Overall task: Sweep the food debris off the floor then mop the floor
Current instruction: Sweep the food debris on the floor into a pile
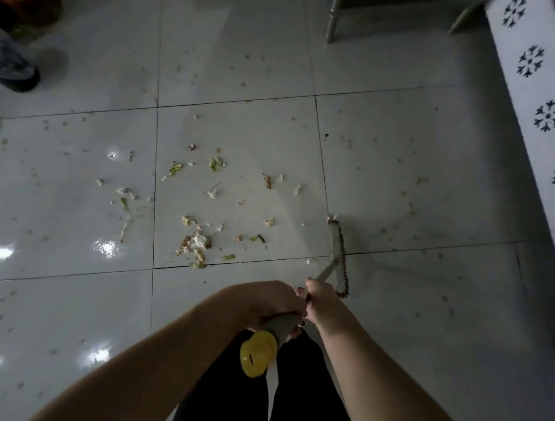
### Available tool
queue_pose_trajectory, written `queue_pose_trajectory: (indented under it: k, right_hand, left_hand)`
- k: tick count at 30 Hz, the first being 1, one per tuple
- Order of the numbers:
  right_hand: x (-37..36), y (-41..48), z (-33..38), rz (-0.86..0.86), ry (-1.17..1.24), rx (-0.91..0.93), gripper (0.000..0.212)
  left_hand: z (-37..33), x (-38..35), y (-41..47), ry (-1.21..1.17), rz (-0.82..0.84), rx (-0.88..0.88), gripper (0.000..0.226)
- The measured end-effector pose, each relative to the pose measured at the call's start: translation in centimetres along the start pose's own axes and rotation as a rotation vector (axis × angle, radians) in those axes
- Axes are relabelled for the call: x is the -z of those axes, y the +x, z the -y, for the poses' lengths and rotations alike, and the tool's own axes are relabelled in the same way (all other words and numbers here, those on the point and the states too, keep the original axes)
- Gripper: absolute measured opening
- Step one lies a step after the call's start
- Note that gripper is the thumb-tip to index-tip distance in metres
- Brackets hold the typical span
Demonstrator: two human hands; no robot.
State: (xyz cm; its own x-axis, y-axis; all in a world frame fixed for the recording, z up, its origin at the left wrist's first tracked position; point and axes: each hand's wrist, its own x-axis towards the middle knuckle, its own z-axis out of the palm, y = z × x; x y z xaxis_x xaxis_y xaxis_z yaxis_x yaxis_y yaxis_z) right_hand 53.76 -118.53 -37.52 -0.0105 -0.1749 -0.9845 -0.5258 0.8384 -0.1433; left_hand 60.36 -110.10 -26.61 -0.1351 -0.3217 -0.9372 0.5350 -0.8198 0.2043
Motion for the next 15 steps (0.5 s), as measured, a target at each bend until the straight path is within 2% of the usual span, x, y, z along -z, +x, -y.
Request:
queue_pose_trajectory:
  k: [5, 9, 15]
  right_hand:
    - [0.4, 3.7, 0.3, 0.023, 0.126, -0.024, 0.039]
    - [-2.3, 5.4, -0.1, 0.072, 0.130, -0.094, 0.029]
    - [-10.1, 5.1, -2.5, 0.106, 0.105, -0.067, 0.020]
  left_hand:
    - [-1.1, 1.5, 3.7, 0.091, 0.030, 0.016, 0.003]
    - [-0.2, 5.4, 5.3, 0.131, 0.003, -0.028, 0.005]
    - [3.4, 10.7, 4.2, -0.045, -0.092, -0.011, 0.004]
